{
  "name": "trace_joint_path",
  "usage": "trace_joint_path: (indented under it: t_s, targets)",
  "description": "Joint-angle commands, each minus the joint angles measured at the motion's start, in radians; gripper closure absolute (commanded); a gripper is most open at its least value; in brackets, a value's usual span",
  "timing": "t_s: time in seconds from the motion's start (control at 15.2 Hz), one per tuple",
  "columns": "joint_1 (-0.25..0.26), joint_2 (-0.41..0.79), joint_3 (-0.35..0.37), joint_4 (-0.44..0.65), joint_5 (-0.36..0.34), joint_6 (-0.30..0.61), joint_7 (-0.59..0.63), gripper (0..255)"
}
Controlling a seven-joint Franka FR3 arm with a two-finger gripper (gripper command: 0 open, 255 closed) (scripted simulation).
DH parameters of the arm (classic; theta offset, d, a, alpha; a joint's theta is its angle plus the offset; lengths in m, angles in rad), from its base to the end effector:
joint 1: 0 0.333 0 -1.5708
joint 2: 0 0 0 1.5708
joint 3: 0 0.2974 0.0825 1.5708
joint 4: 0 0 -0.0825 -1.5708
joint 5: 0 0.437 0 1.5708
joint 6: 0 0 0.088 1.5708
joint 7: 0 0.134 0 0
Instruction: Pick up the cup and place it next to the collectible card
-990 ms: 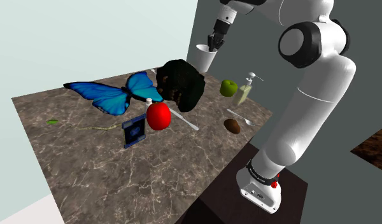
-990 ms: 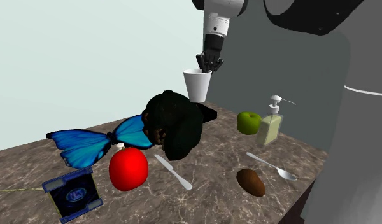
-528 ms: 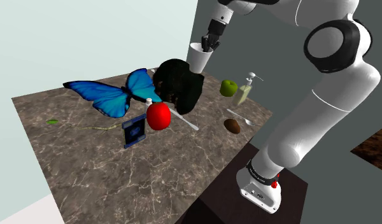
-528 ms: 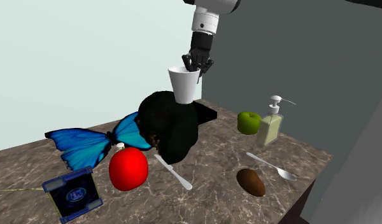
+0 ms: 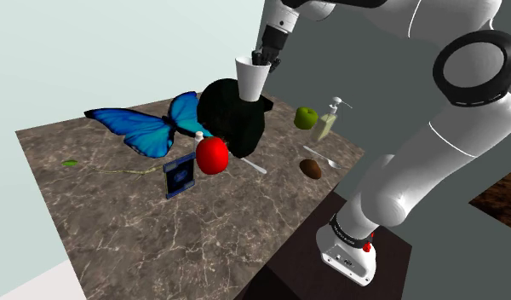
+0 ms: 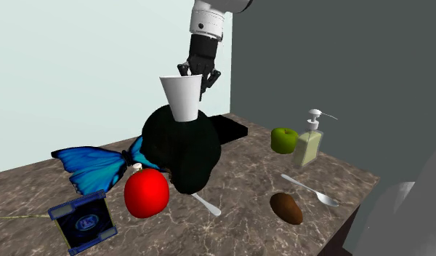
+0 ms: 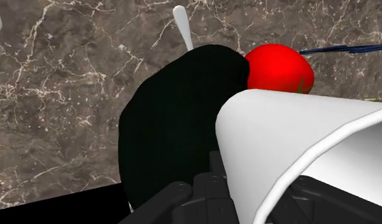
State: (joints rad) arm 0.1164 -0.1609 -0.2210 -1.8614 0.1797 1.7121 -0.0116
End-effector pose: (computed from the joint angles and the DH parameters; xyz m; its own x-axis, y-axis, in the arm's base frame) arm 0.5669 -0.0434 0.5325 0.9933 -0.1156 0.0071 -0.1115 -0.9710 -0.2115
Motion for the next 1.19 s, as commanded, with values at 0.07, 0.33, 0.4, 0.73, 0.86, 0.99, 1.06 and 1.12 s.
trace_joint_path:
  t_s: [0.07,0.33,0.4,0.73,0.86,0.99,1.06,1.12]
  targets:
    - [0.032,-0.035,0.048,-0.06,0.0,0.027,0.074,255]
    - [0.071,-0.061,0.109,-0.093,0.008,0.053,0.17,255]
    - [0.081,-0.064,0.125,-0.098,0.01,0.06,0.194,255]
    - [0.13,-0.067,0.202,-0.108,0.022,0.09,0.312,255]
    - [0.149,-0.061,0.232,-0.104,0.027,0.102,0.36,255]
    - [0.169,-0.051,0.263,-0.096,0.03,0.113,0.407,255]
    - [0.179,-0.045,0.278,-0.09,0.03,0.118,0.431,255]
    - [0.188,-0.037,0.293,-0.082,0.031,0.124,0.455,255]
